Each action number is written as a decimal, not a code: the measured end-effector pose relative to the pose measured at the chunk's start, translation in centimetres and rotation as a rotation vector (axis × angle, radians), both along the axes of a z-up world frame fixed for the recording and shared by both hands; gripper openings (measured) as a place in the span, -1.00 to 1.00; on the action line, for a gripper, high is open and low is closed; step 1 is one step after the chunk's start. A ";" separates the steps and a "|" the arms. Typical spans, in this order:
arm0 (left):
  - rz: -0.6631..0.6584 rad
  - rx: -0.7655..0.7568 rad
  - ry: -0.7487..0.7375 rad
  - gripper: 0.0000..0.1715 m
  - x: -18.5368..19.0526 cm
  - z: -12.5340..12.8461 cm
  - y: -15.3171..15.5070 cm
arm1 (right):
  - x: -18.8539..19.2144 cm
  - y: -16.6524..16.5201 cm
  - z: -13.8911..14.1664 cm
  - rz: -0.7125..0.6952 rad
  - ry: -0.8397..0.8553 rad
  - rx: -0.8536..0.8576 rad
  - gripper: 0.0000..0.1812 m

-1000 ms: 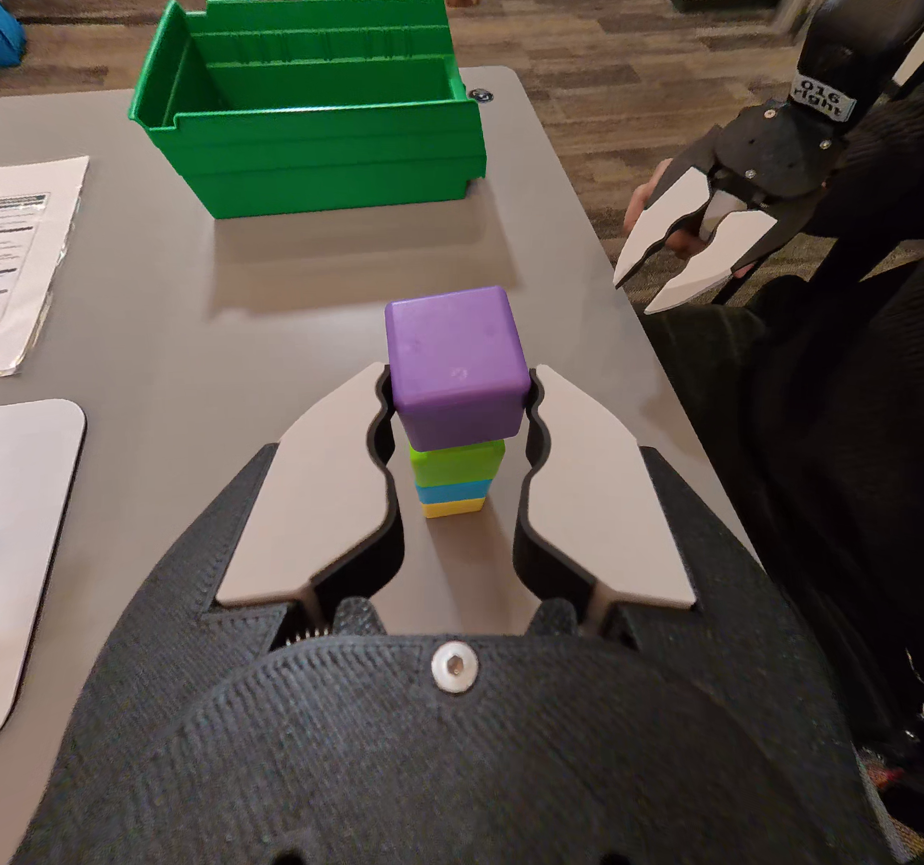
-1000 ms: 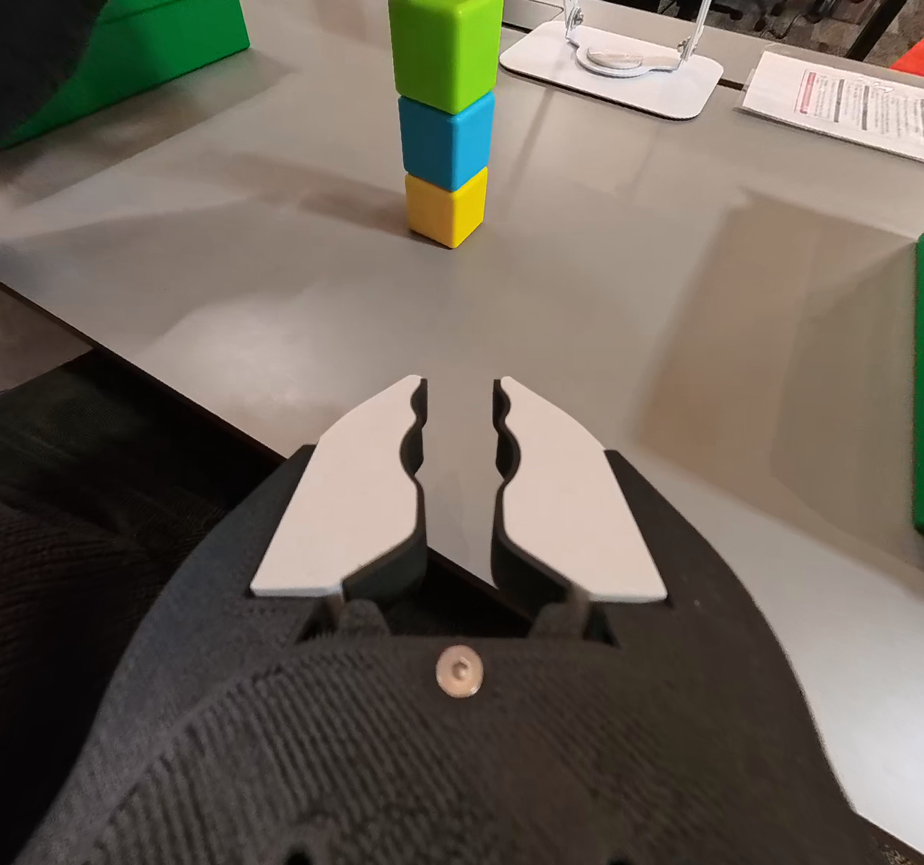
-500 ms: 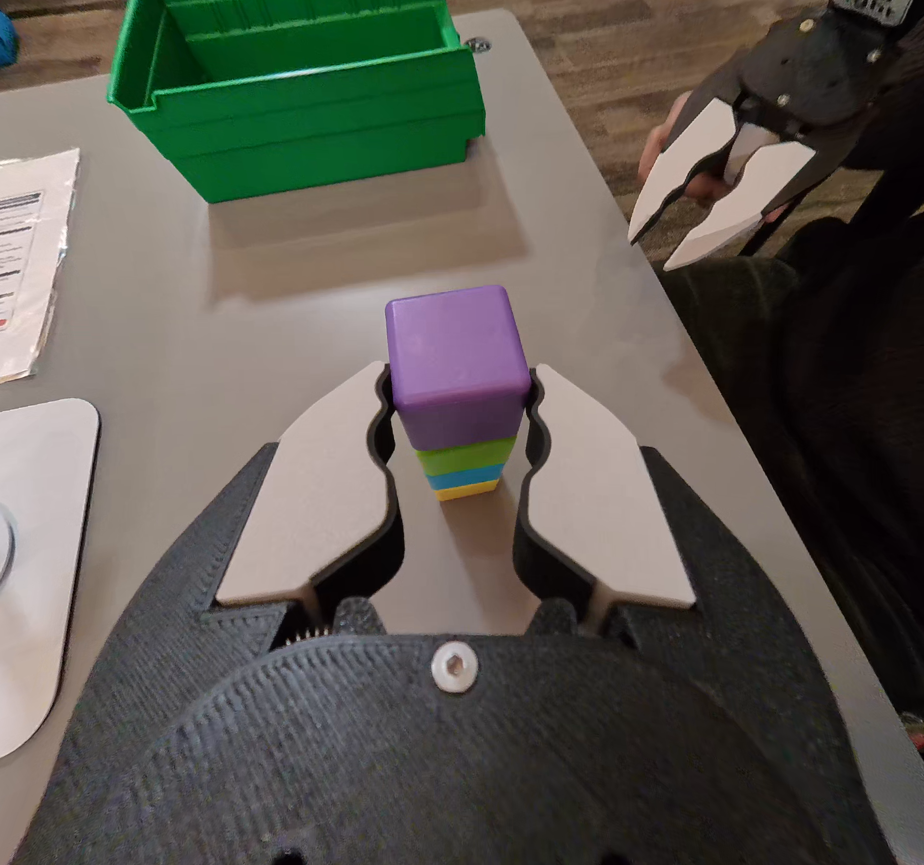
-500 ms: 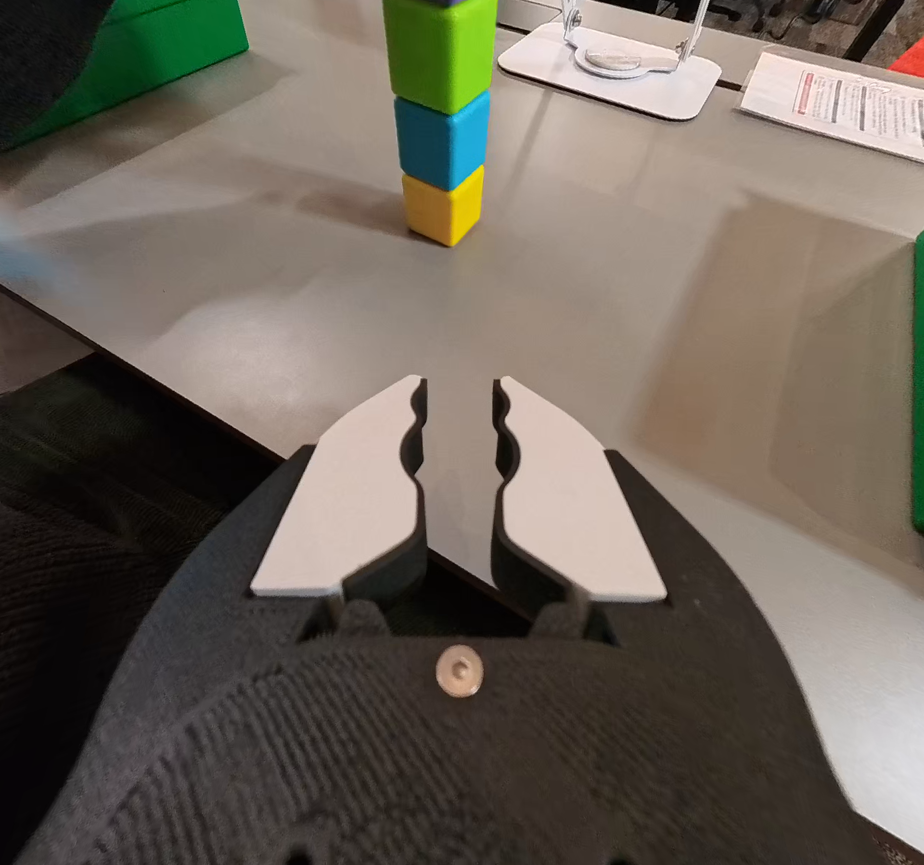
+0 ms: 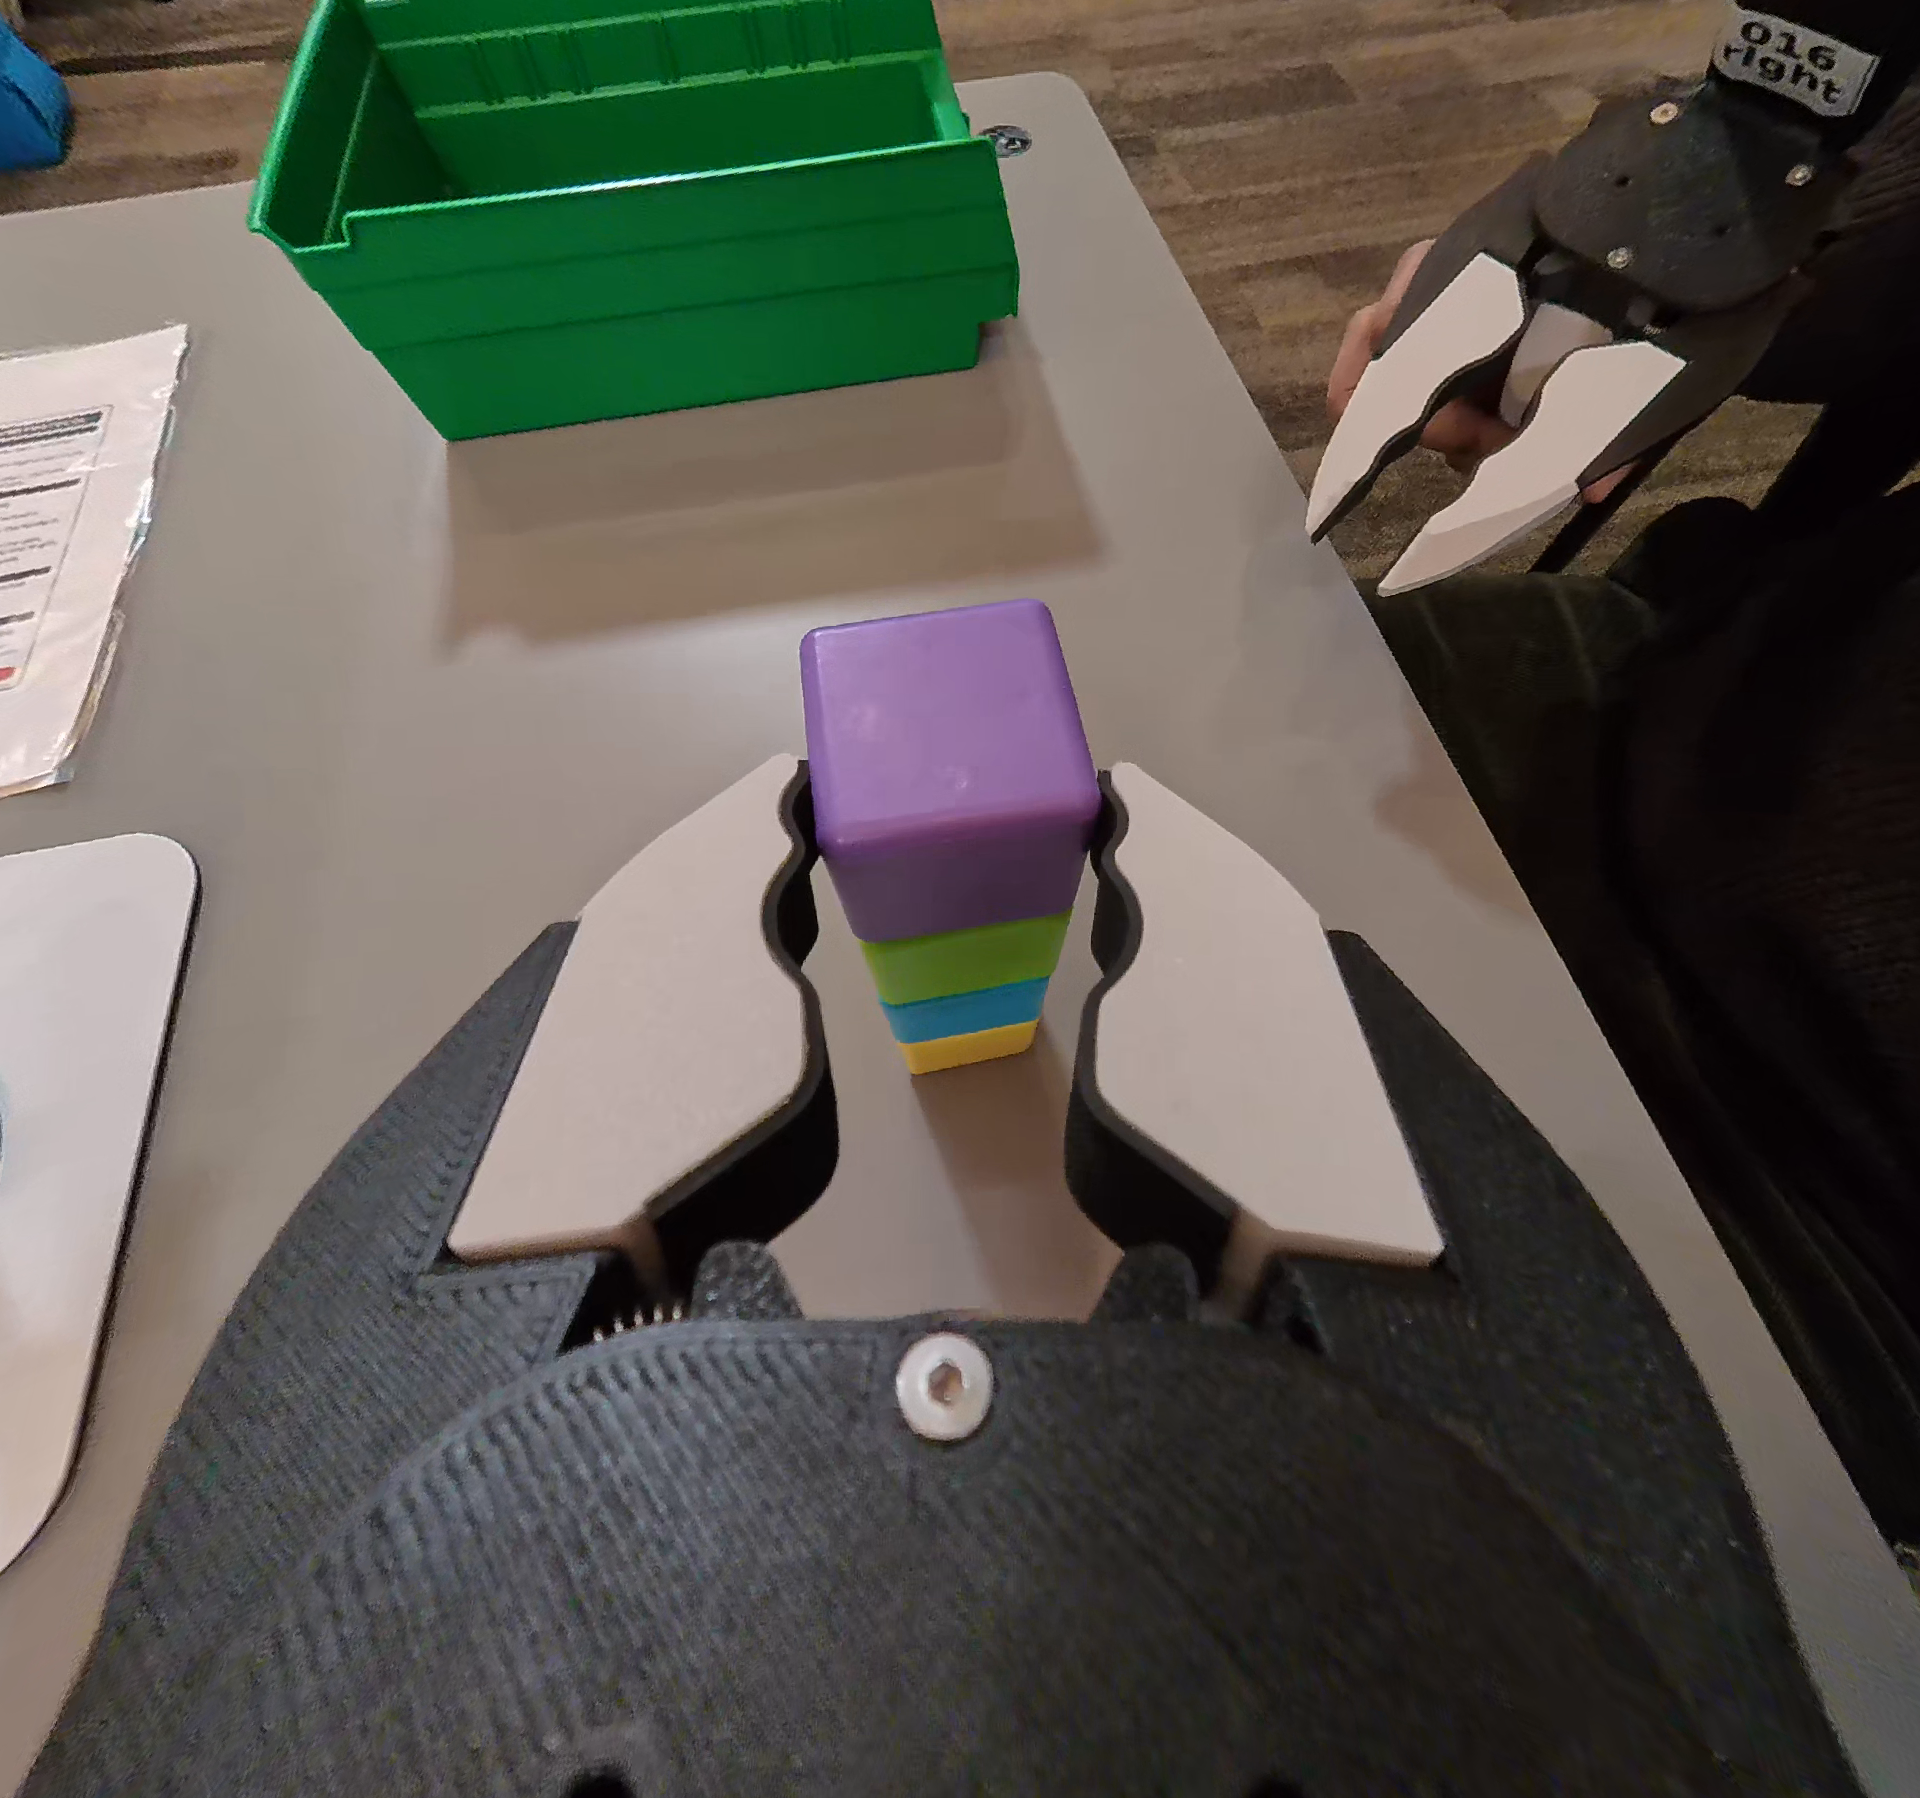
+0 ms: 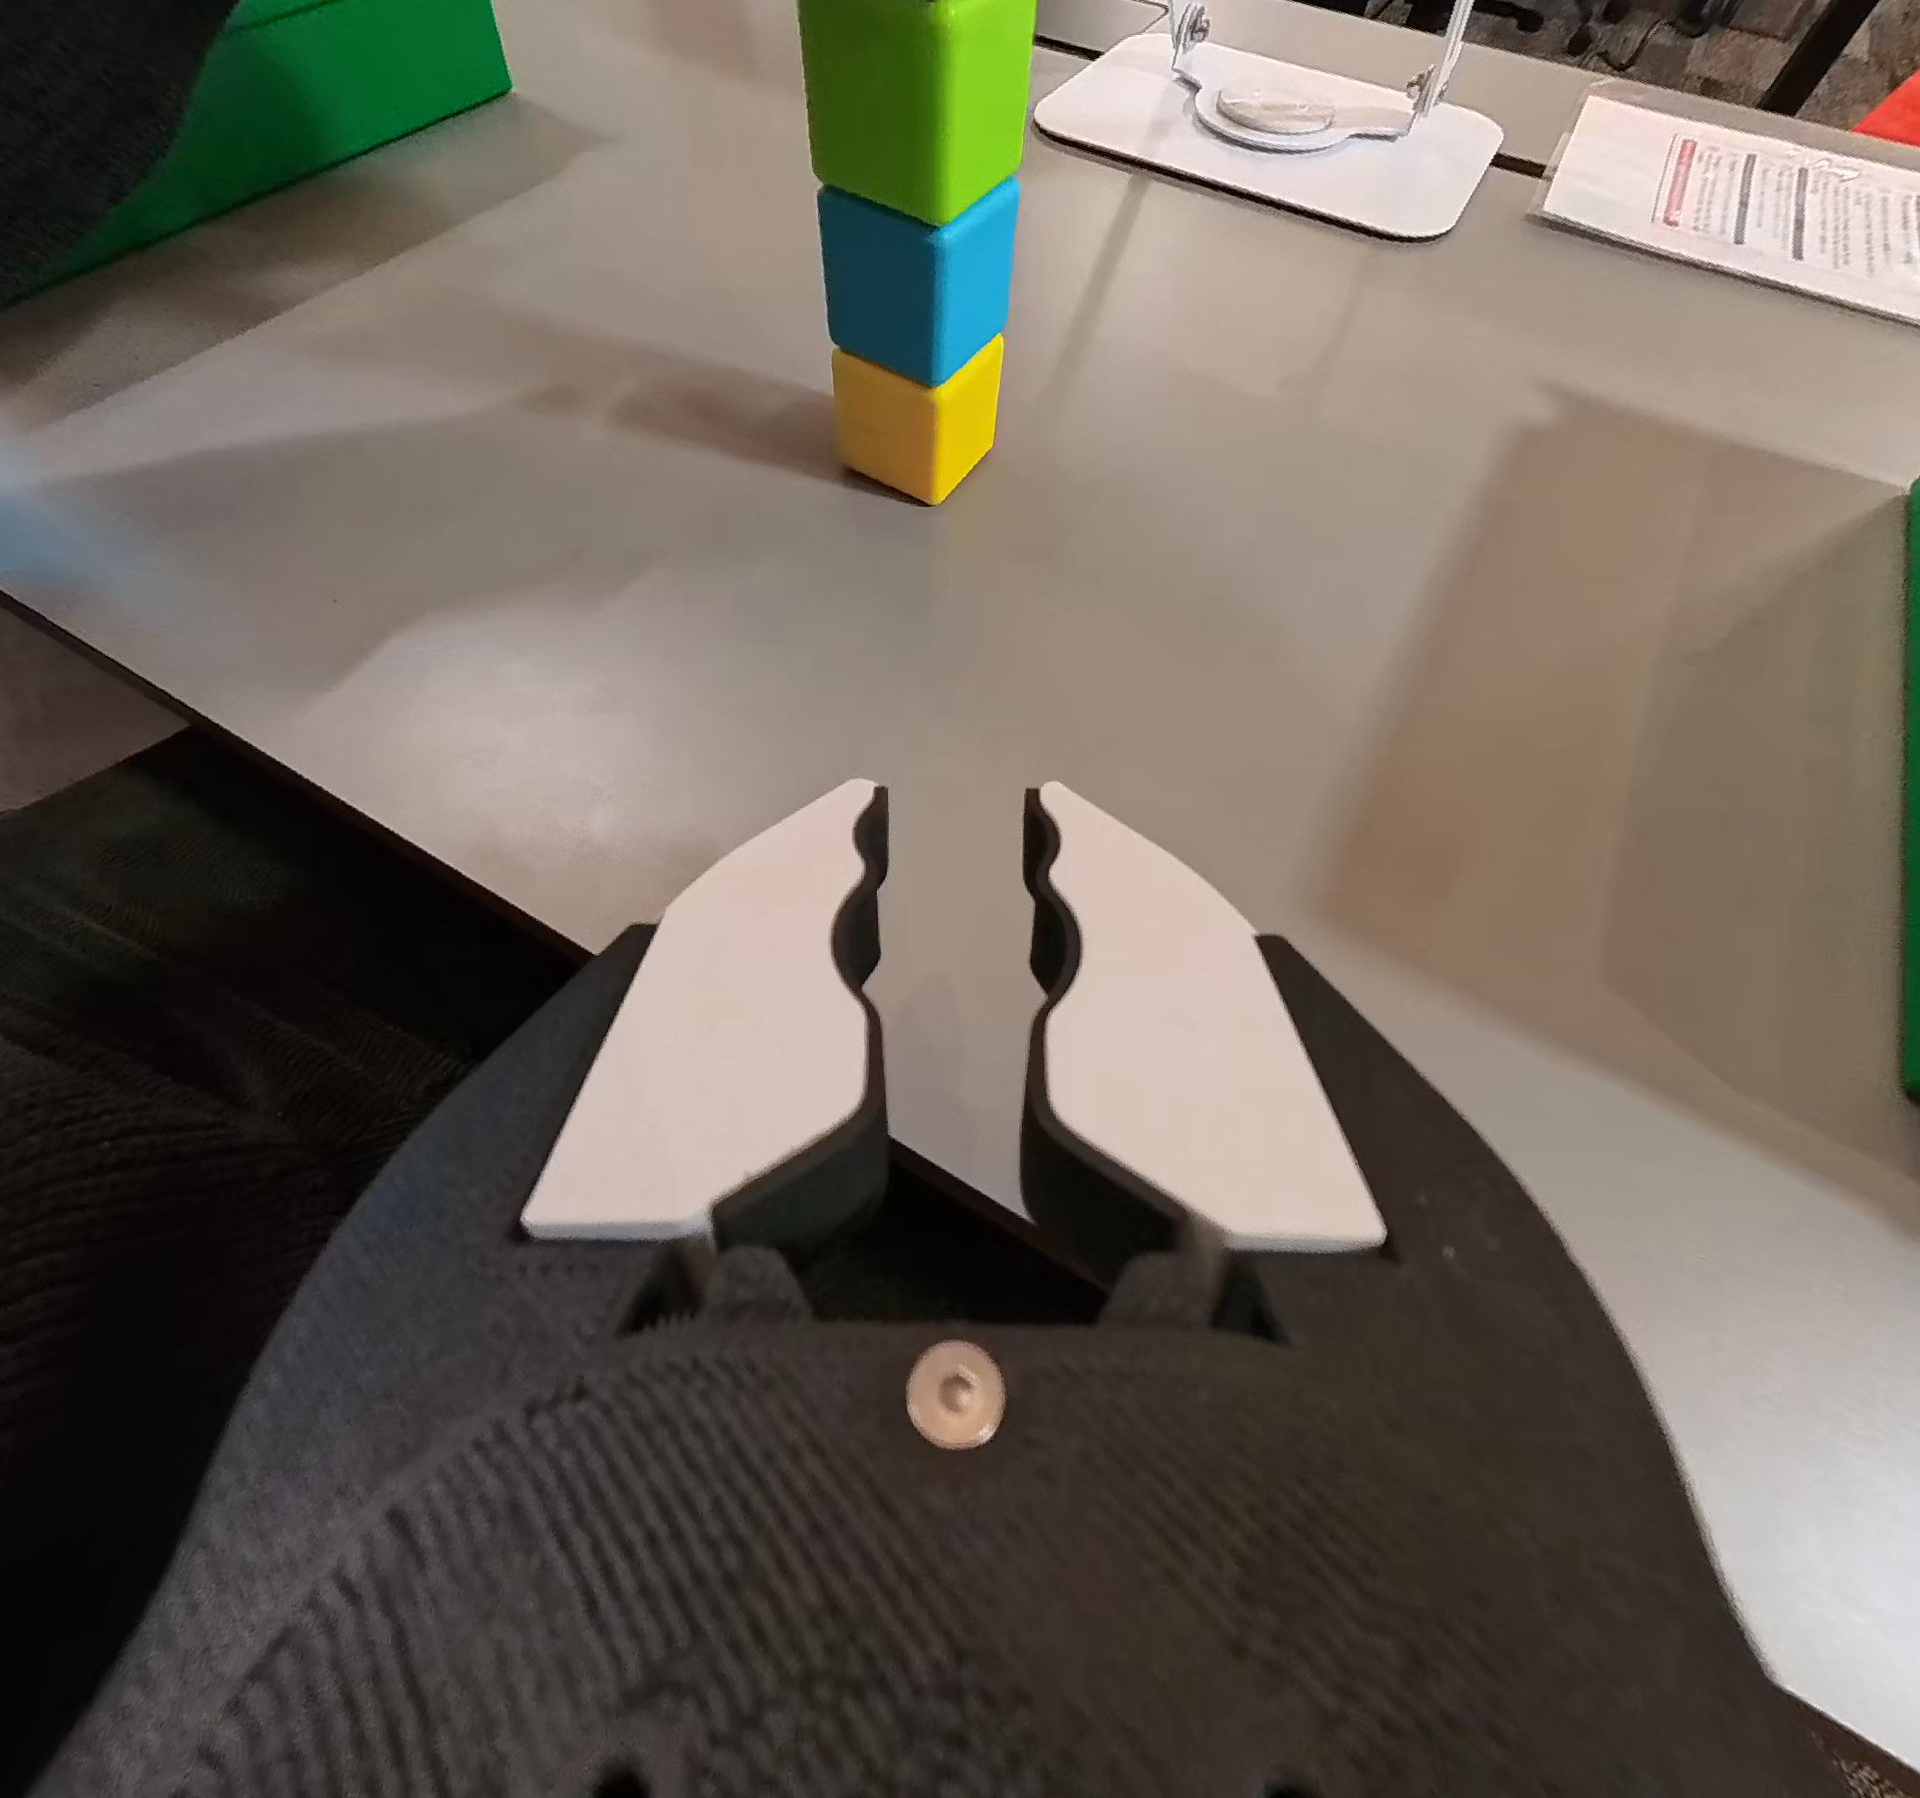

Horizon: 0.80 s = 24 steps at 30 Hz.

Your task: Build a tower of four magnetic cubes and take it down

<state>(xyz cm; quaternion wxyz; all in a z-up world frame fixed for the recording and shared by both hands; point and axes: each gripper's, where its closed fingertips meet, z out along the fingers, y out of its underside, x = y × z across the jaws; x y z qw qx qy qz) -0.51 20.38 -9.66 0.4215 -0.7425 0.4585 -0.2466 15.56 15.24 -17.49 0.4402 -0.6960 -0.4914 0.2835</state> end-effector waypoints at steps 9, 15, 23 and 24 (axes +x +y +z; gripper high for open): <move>0.062 -0.036 -0.074 -0.25 -0.1 1.1 -0.3 | -0.5 -0.1 0.2 0.017 0.018 -0.021 -0.69; 0.148 0.085 -0.150 -0.19 -1.1 3.7 0.0 | -1.2 0.0 0.4 0.039 0.045 -0.061 -0.63; 0.417 0.256 -0.442 -0.18 -4.3 8.2 -0.2 | -1.8 1.8 0.0 0.005 0.083 -0.215 -0.53; 0.475 0.243 -0.465 -0.17 -5.2 7.3 -0.5 | -1.9 2.0 -0.1 0.000 0.092 -0.265 -0.52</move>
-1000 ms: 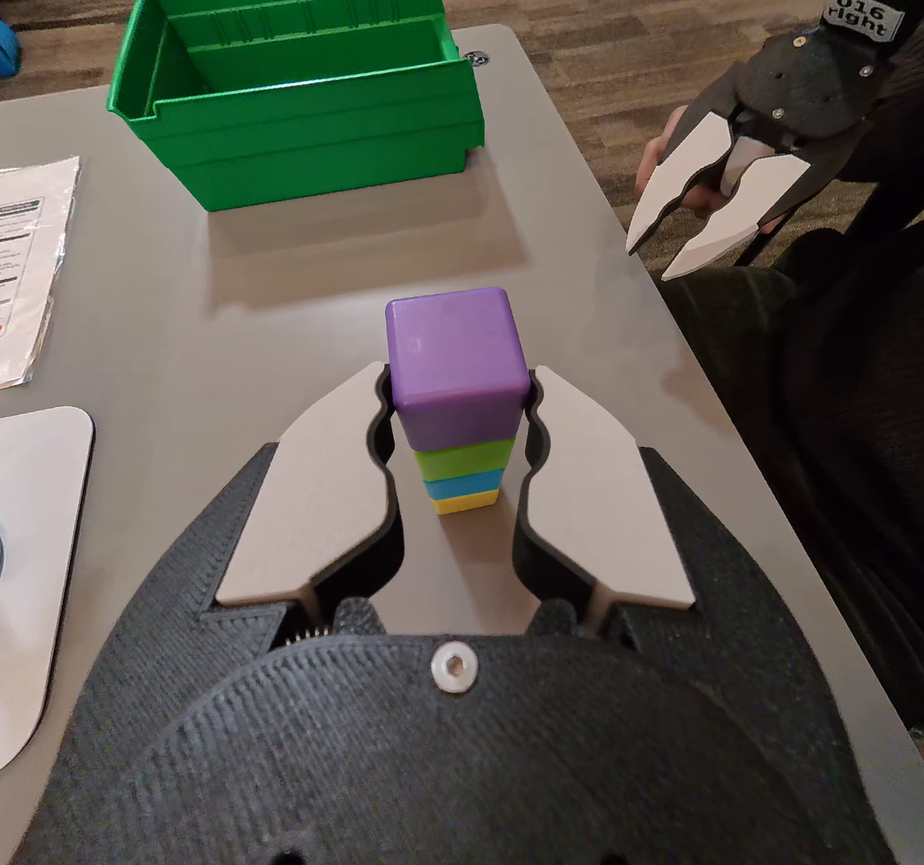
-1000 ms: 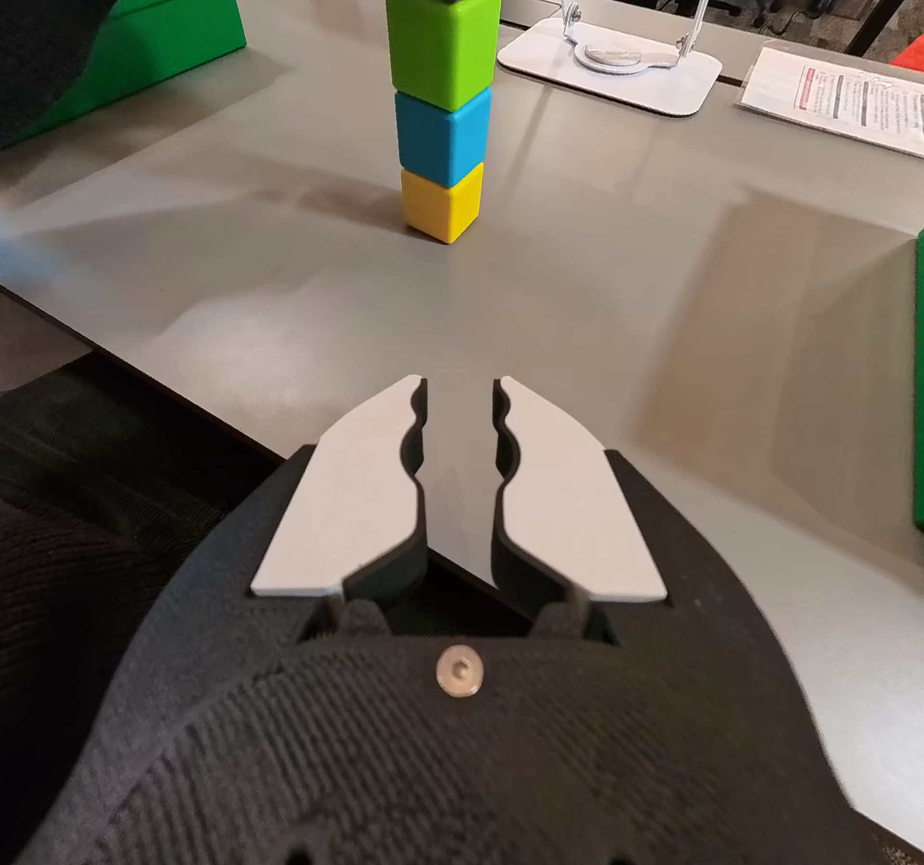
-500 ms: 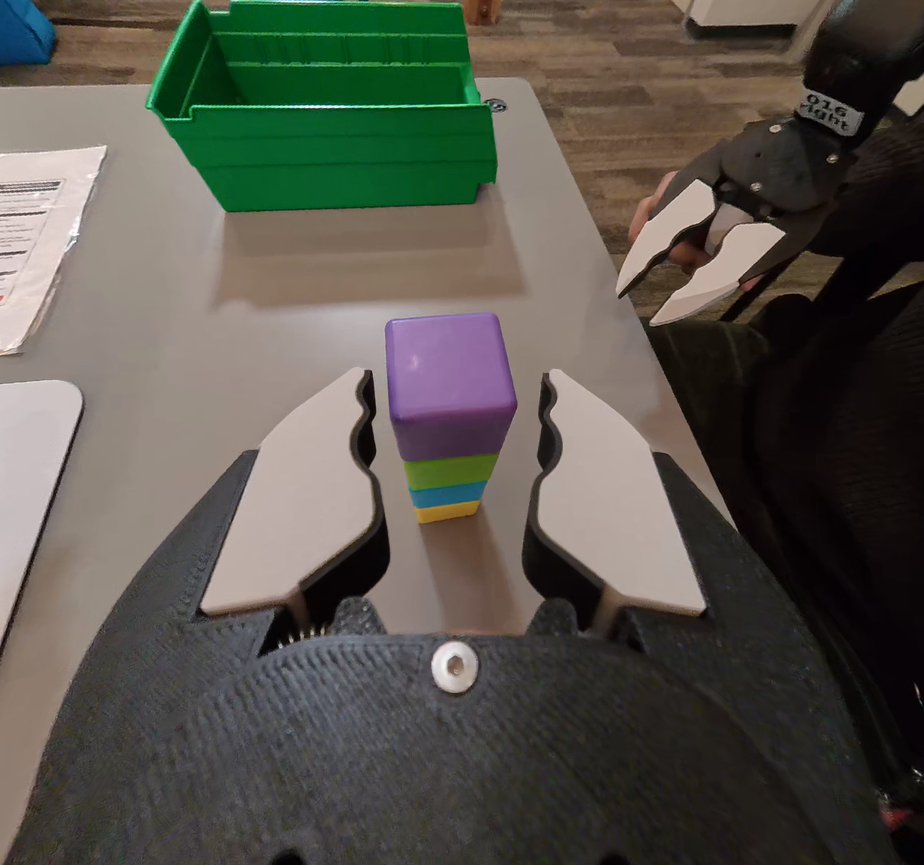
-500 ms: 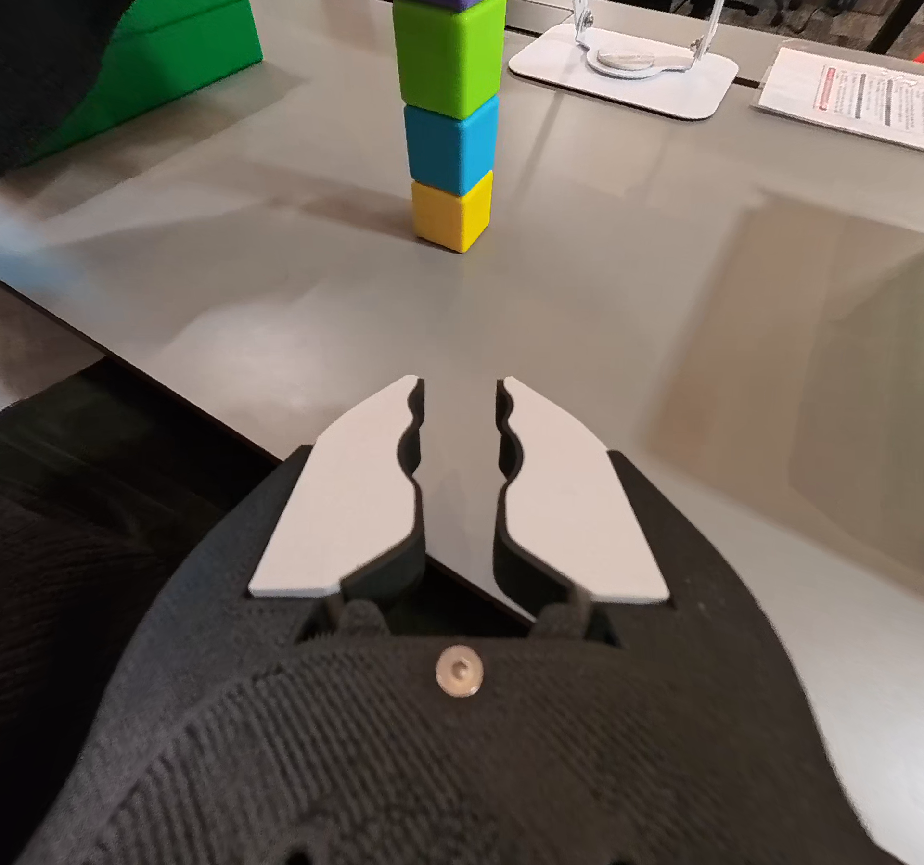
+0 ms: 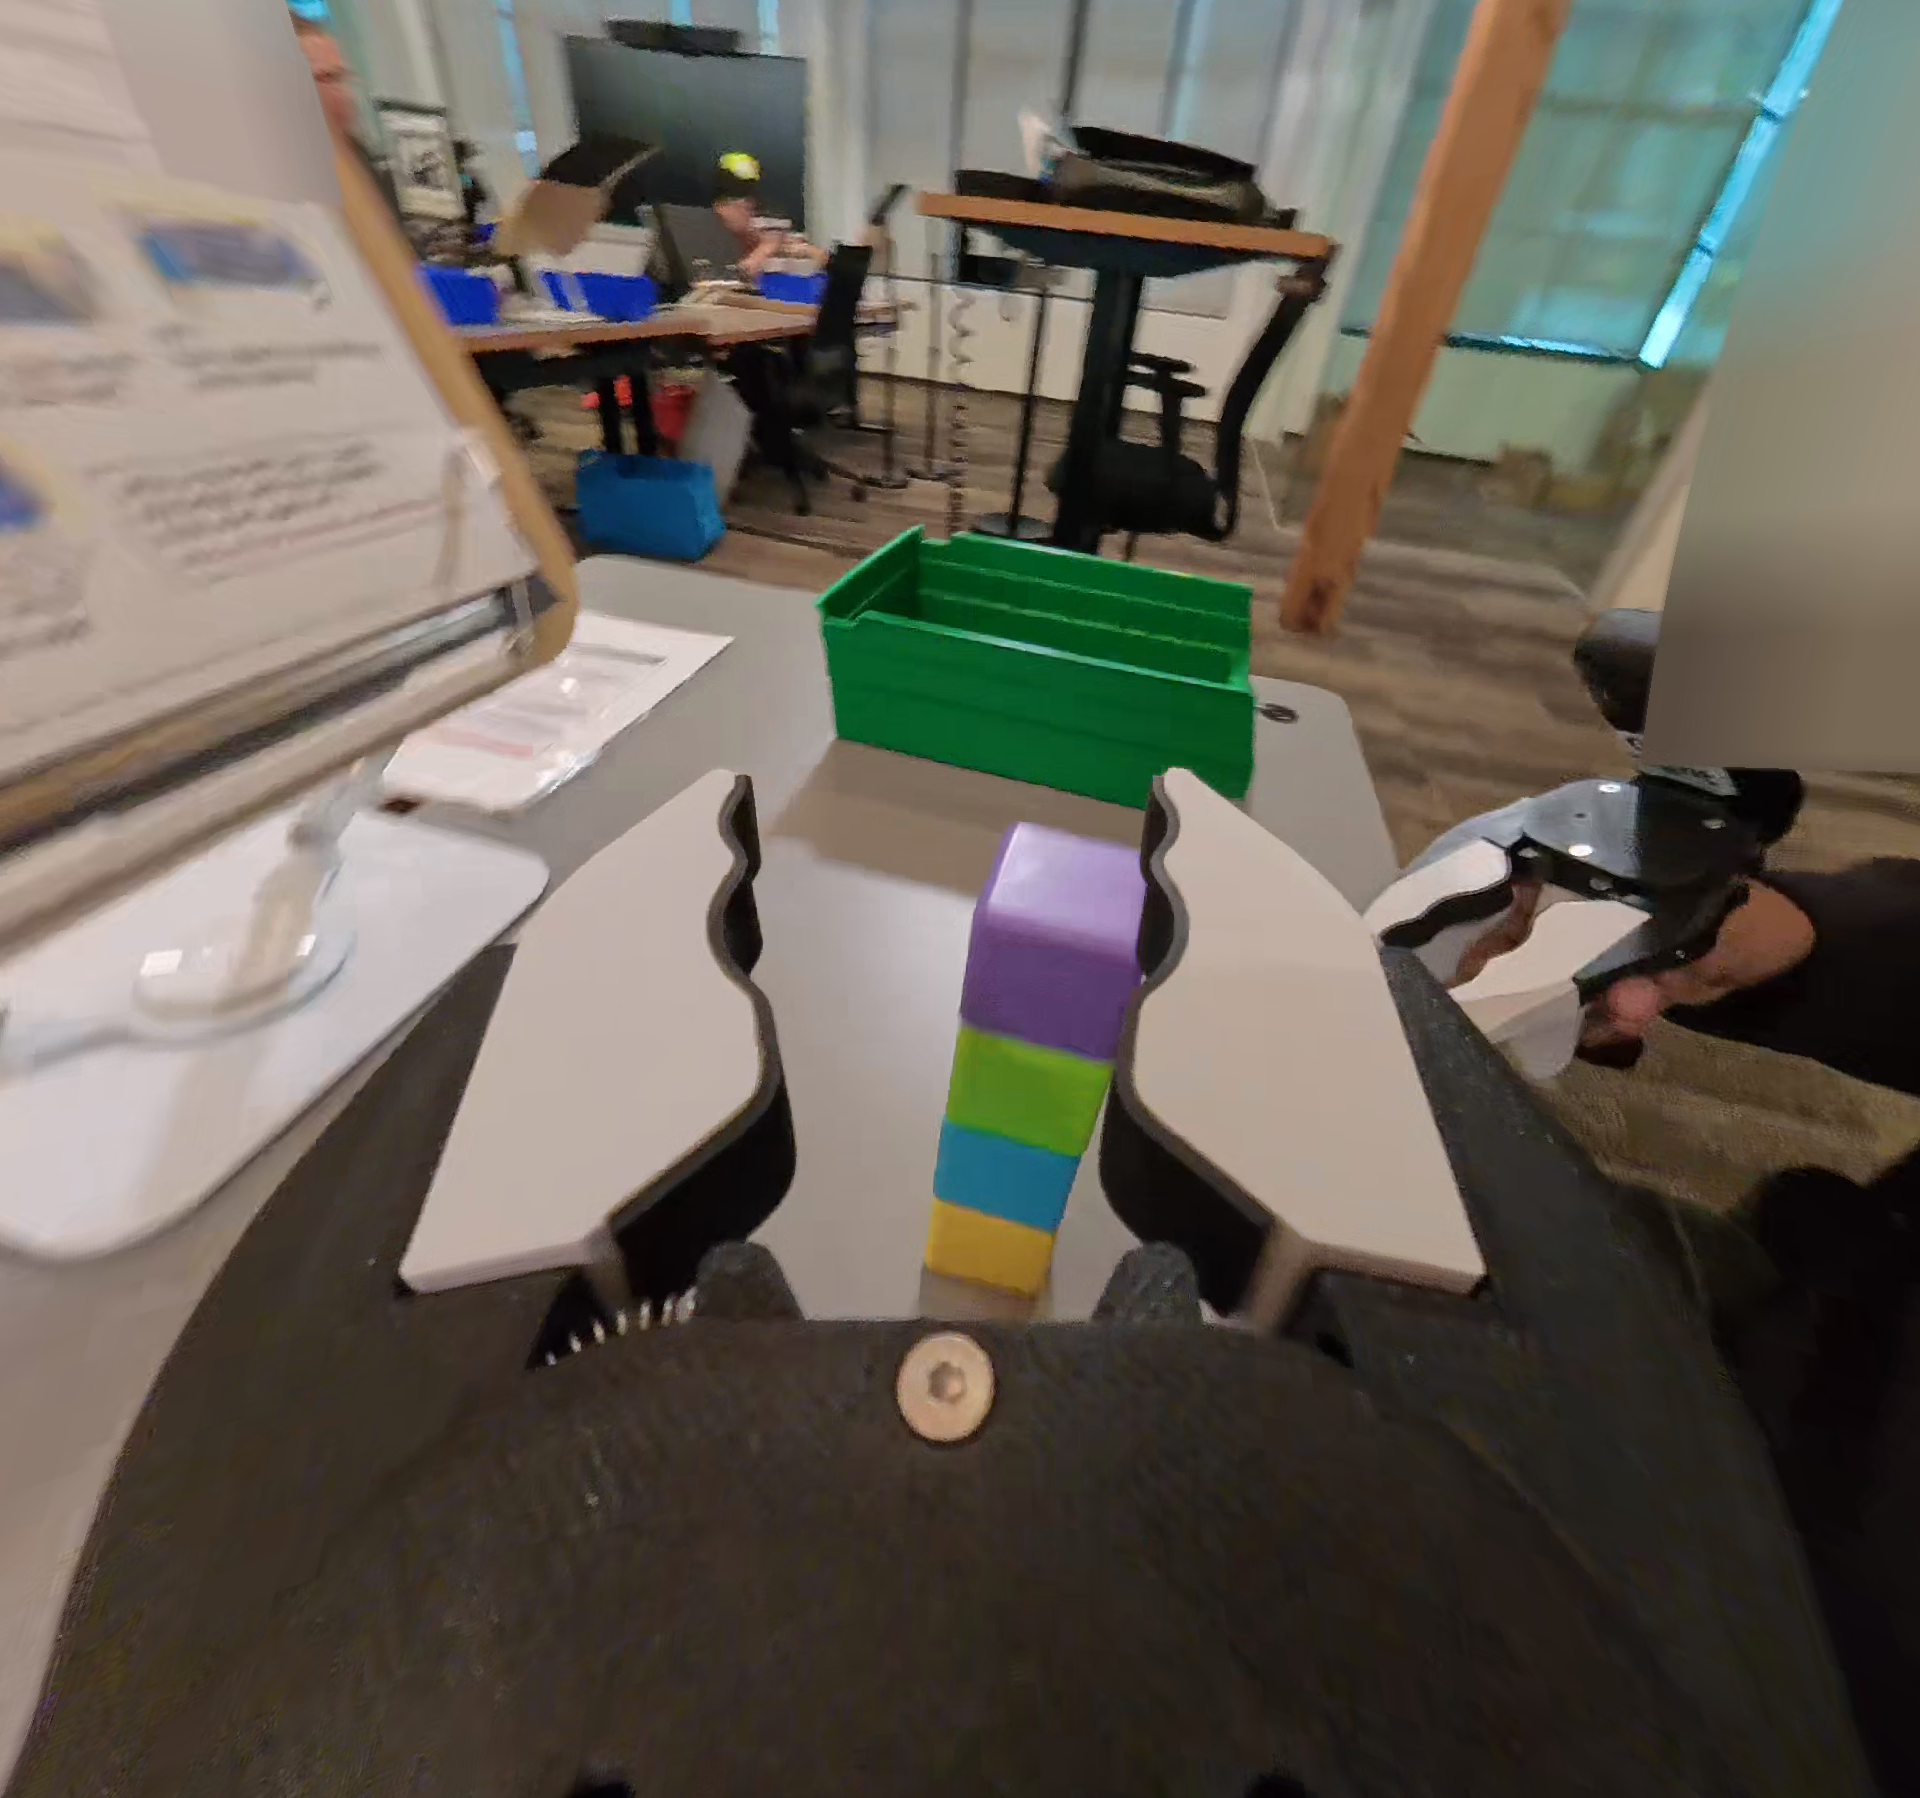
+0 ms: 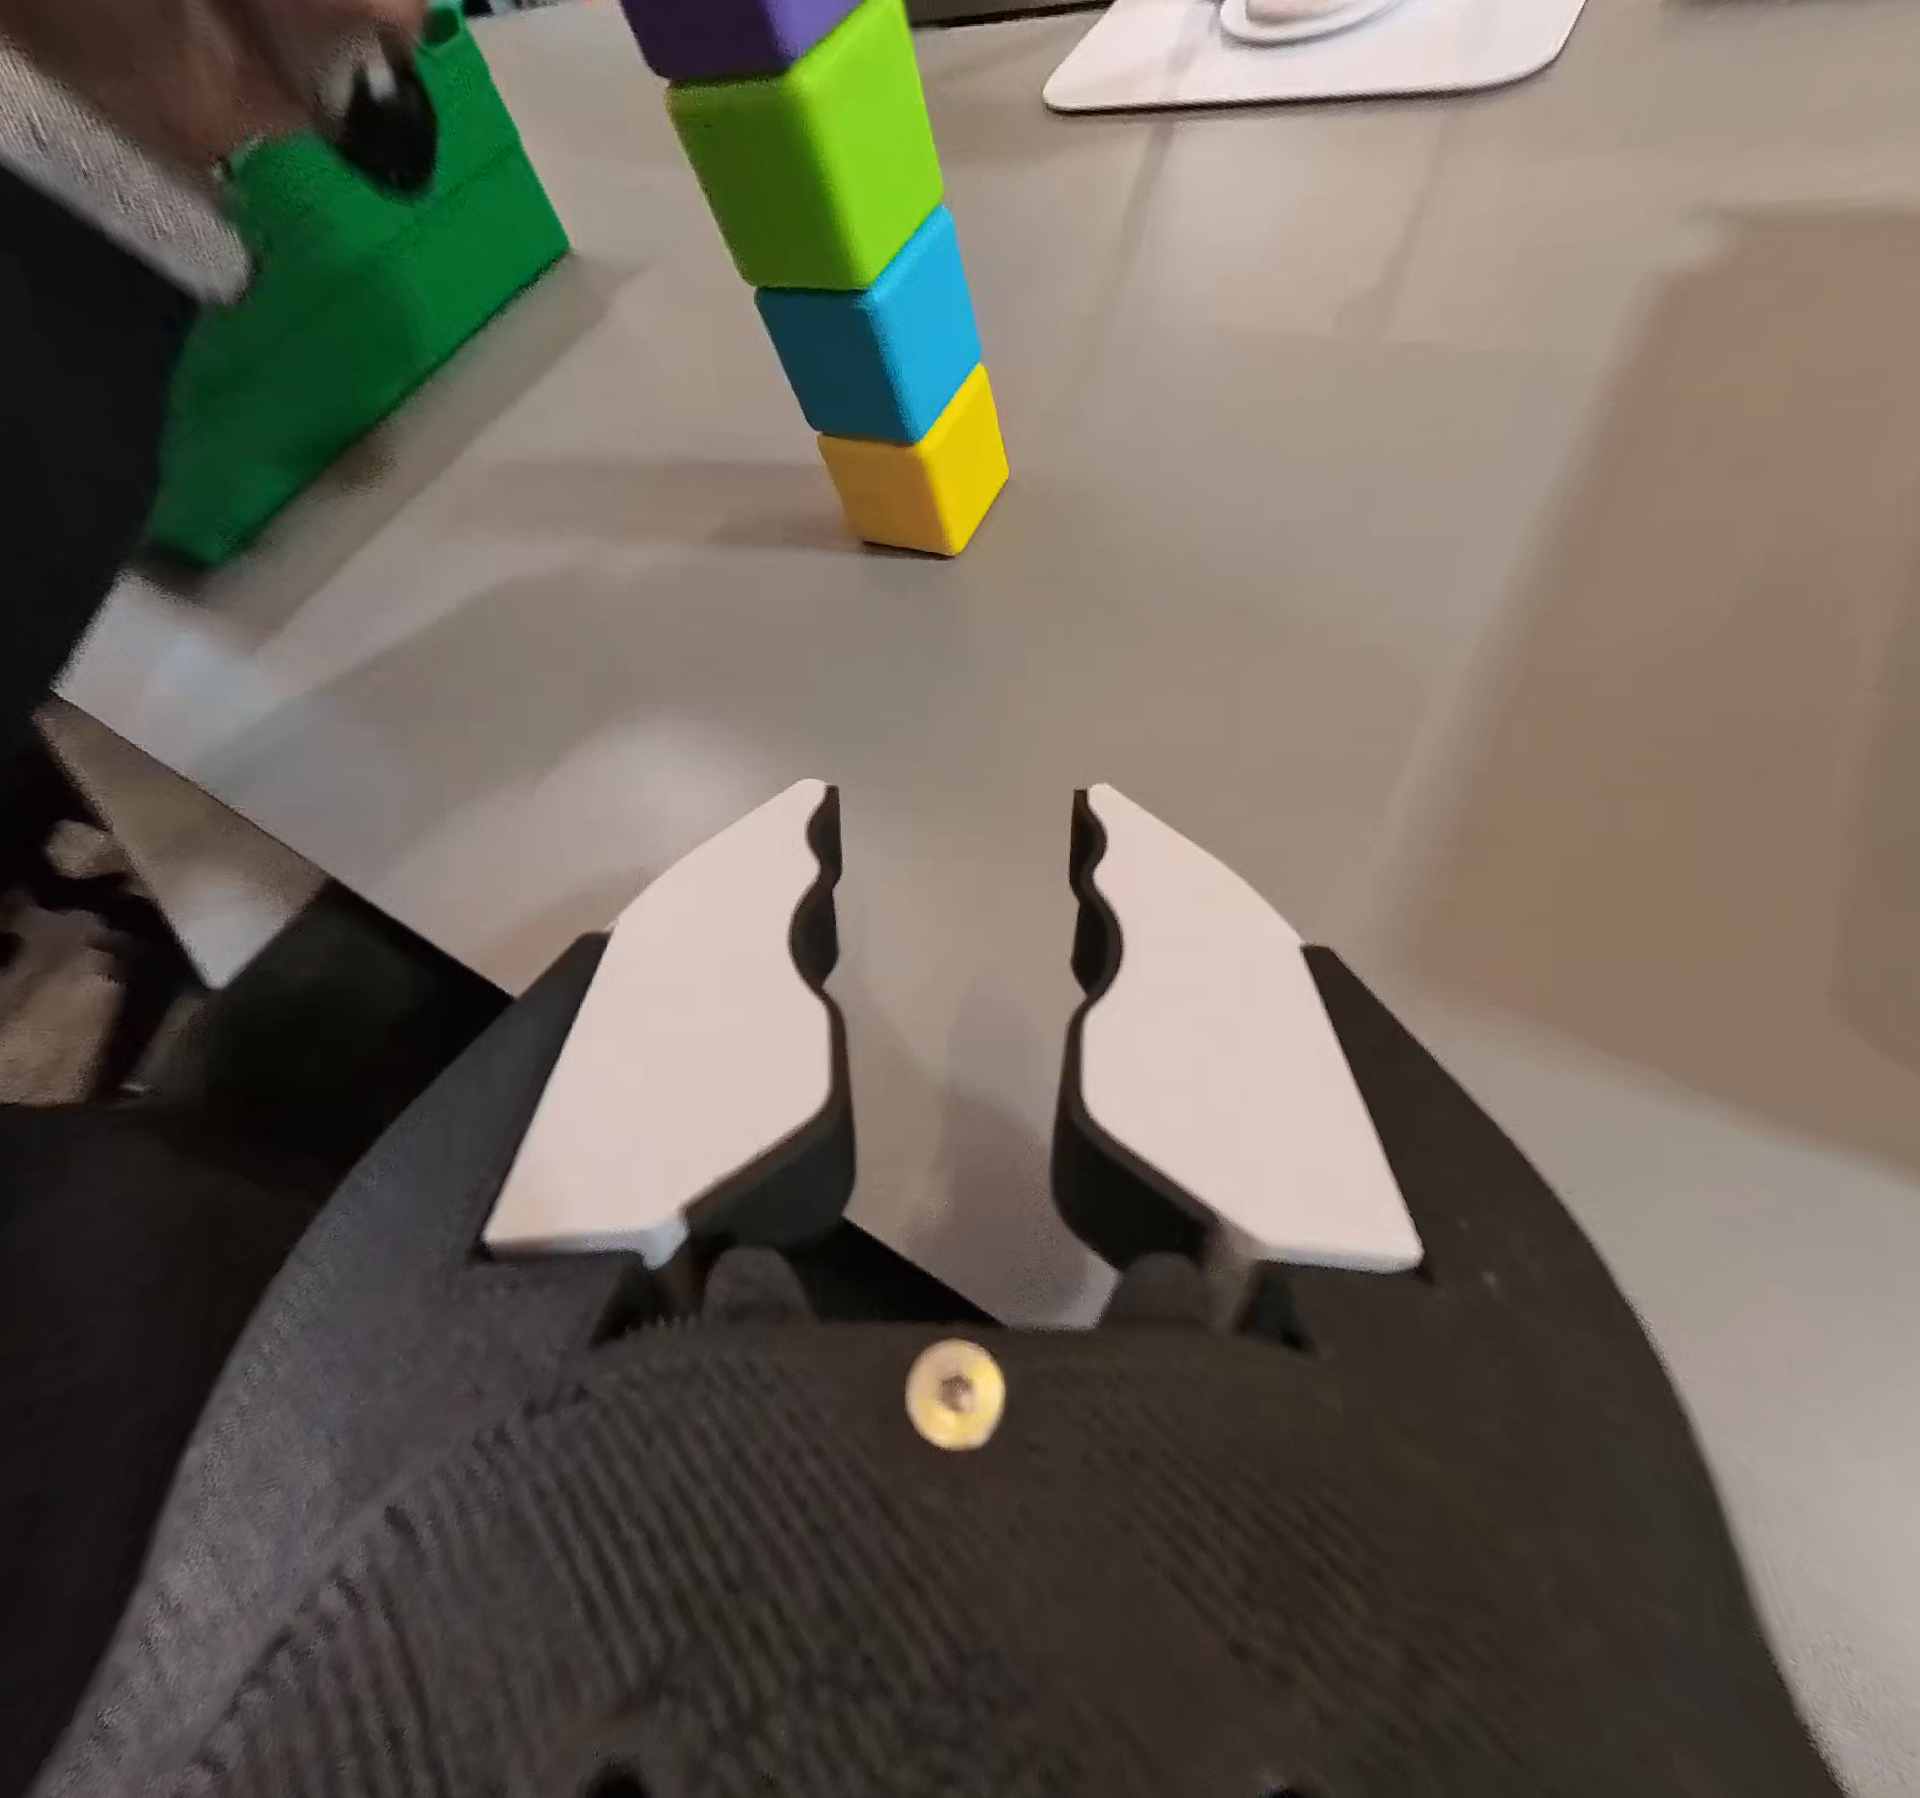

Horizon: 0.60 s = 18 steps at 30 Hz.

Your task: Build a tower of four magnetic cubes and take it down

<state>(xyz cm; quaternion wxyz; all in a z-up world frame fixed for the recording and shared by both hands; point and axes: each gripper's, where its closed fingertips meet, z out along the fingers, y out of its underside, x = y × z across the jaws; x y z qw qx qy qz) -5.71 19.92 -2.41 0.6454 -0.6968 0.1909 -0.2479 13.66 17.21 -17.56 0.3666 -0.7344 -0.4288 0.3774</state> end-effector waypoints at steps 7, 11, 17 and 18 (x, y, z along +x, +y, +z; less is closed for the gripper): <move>0.337 -0.084 -0.005 -0.11 -4.2 -8.2 -4.6 | -2.3 0.7 0.4 0.074 0.103 -0.224 -0.51; 0.318 -0.101 0.023 -0.12 -2.3 -10.4 -4.5 | -3.3 1.2 1.0 0.113 0.136 -0.249 -0.42; 0.164 -0.207 0.119 -0.04 2.2 -13.8 -3.0 | -3.8 0.2 2.4 0.143 0.233 -0.319 -0.41; 0.176 -0.196 0.120 -0.04 2.3 -13.7 -3.0 | -3.9 -0.1 2.8 0.144 0.266 -0.369 -0.42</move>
